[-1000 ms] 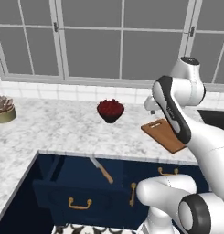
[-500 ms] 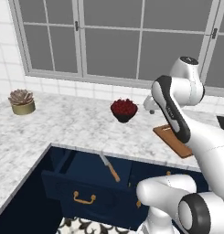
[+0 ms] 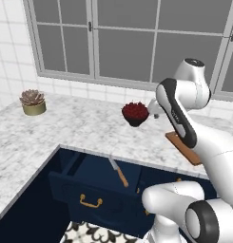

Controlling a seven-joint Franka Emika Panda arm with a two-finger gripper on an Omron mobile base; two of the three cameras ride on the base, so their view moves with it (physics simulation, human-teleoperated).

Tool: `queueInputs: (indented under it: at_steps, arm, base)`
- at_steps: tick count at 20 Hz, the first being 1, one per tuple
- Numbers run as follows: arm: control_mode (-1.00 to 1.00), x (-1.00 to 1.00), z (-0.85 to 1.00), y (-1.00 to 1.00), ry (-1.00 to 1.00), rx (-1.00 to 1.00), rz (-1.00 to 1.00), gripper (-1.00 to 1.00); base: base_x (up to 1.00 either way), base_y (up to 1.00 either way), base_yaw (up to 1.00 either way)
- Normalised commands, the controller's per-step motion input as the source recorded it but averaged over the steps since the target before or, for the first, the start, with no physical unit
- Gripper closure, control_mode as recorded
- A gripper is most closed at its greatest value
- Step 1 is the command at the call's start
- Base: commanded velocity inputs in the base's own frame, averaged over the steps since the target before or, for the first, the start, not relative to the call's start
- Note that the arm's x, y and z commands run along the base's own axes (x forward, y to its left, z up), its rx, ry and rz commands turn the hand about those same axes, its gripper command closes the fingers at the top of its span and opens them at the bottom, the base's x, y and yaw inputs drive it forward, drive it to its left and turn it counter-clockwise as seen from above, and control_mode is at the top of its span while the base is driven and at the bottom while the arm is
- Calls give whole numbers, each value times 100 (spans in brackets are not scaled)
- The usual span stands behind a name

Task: Pick up the knife from the drawer and place it on the cutting board. Then place the meat from the plate to the cutting board.

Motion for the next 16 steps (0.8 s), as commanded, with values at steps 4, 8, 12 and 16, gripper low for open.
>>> queueInputs:
  at_steps: [4,8,12,16]
  arm:
    - [-100,-13,-60,17,7,1,-2,-100]
    - [-100,-36,-100,91,4,0,-12,-100]
    - [-100,-13,-98,100,3,-1,-18,-100]
    - [-100,-4,-67,88,13,1,-32,-100]
  base:
    - [0,0,0]
    - [0,0,0]
    - [0,0,0]
    - [0,0,0]
